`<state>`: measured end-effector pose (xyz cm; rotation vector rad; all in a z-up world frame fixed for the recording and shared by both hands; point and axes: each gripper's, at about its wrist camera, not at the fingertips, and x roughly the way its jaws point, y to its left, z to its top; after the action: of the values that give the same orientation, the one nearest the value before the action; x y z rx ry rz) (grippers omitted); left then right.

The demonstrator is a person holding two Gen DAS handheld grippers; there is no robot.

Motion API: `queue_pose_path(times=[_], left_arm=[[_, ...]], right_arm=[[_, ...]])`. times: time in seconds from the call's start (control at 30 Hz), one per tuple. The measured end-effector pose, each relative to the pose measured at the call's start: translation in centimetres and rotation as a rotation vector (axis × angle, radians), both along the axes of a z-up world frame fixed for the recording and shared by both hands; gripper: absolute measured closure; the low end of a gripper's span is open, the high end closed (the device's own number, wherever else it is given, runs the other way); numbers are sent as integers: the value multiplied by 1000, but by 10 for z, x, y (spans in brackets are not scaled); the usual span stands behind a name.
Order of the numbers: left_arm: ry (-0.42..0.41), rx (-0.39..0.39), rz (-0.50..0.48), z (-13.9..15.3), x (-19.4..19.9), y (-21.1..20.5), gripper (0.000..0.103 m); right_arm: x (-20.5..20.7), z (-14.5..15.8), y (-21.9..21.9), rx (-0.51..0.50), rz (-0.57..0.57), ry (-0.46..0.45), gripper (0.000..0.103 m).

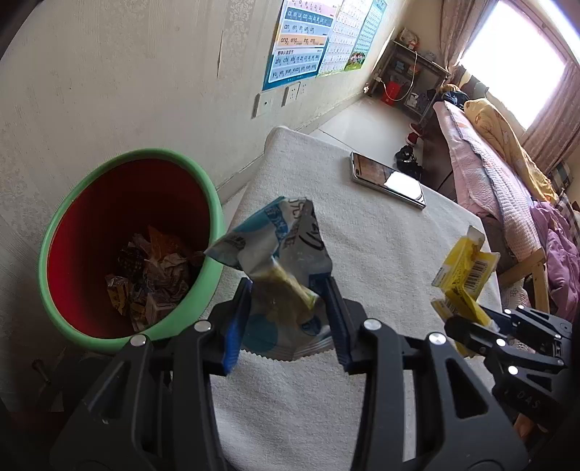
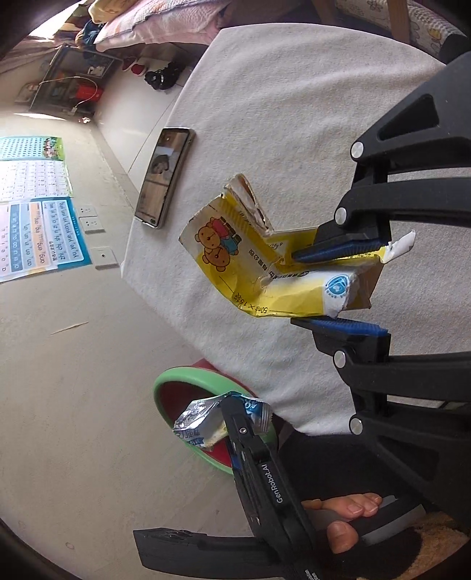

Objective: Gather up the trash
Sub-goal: 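Carry the blue-white wrapper and yellow wrapper over the bin, then open both tools to drop the two wrappers into the bin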

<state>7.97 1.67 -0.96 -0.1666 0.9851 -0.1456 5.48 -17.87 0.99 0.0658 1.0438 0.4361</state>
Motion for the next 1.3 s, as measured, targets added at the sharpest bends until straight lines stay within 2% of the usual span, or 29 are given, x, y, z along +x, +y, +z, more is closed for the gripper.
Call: queue_pose_path(times=[0.33, 0.53, 0.63, 0.67, 0.7, 0.77, 0.87, 0.93, 1.03, 1.13, 1.23, 1.3], left_arm=[[-22, 11, 47, 9, 2, 26, 64], [-43, 20, 153, 13, 9, 68, 64], [-47, 33, 207, 16, 11, 91, 64], [-48, 36, 216, 17, 12, 97, 64], [-49, 44, 222, 17, 12, 101, 64], [-46, 65, 223, 15, 14, 108, 64], [-28, 75, 244, 6, 20, 121, 64], [-20, 68, 264, 1, 22, 129, 64], [-12, 62, 278, -6, 22, 134, 64], [-9, 61, 279, -9, 19, 136, 64], [0, 51, 290, -12, 19, 139, 64], [-1, 47, 297, -13, 21, 142, 64]], right_arm=[[10, 13, 24, 4, 45, -39, 75], [35, 15, 59, 149, 116, -16, 80], [46, 19, 83, 141, 156, -37, 80], [49, 21, 85, 147, 152, -43, 79], [51, 20, 85, 149, 146, -41, 72], [52, 12, 79, 121, 129, -14, 49], [48, -17, 61, 57, 60, 64, 44], [44, -42, 49, 70, 17, 162, 41], [41, -67, 50, 116, 6, 257, 41], [44, -75, 62, 189, -4, 289, 39], [48, -76, 82, 207, 16, 285, 34], [52, -80, 94, 183, 32, 286, 34]])
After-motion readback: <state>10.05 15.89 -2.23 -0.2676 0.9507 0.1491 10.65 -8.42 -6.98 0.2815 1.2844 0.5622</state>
